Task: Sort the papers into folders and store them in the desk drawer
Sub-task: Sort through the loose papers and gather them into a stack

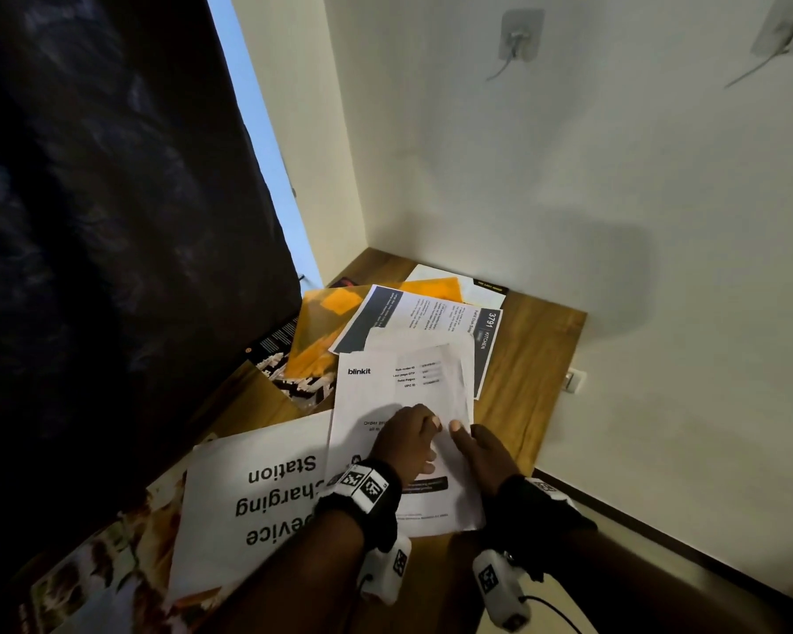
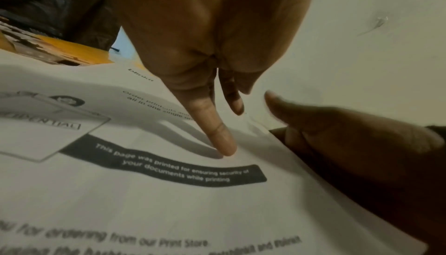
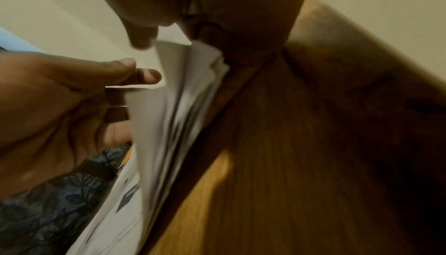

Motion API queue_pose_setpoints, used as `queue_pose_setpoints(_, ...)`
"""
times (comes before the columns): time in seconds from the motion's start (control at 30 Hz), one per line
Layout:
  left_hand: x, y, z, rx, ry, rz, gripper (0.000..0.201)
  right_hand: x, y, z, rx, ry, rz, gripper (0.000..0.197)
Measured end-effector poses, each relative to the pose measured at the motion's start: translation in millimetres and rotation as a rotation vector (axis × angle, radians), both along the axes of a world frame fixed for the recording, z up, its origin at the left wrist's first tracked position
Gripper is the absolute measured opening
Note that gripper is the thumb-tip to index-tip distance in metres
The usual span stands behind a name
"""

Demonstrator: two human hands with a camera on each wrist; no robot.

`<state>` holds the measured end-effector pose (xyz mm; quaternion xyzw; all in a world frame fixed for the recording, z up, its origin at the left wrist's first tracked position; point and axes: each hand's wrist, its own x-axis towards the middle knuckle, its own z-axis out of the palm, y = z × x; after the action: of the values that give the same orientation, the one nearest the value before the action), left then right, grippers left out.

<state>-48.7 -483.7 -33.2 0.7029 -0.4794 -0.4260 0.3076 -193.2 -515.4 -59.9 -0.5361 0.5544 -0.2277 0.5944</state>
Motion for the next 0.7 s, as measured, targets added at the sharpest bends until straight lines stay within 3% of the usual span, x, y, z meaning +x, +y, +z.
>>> queue_pose_setpoints(0.1,7,1,-1,0.034,0.041,0.004,0.021,2,-5,-10,-0.059,0.154,0.057,0.035)
queue_pose_setpoints(0.17,15,2,-3,-0.022,-0.108,-0.037,0.016,2,-8,-16,-0.071,0.197,0.061,0.031)
queue_pose_setpoints(0.27,37,8,-9,-0.167,-0.321,0.021,0.012,-3,-12,-20,-0.089,0.149,0.056,0.025)
queue_pose_setpoints(0.37,65,16,-16,-0.218,-0.330,0.250,0.040,-9,-10,-15,-0.101,-0.015,0.003,0.026)
queue_pose_setpoints(0.47,88,21,-17,-0.235,-0.066,0.414,0.060,-13,-8,-5,-0.009,-0.223,-0.072,0.030)
queue_pose_setpoints(0.57,95,24,-10,-0.248,0.316,0.456,0.045,-11,-13,-3,-0.013,-0.322,-0.062,0.034)
queue_pose_setpoints(0.7,91,25,17,-0.369,0.444,0.403,0.036,5,-25,19,-0.145,-0.314,-0.007,0.026)
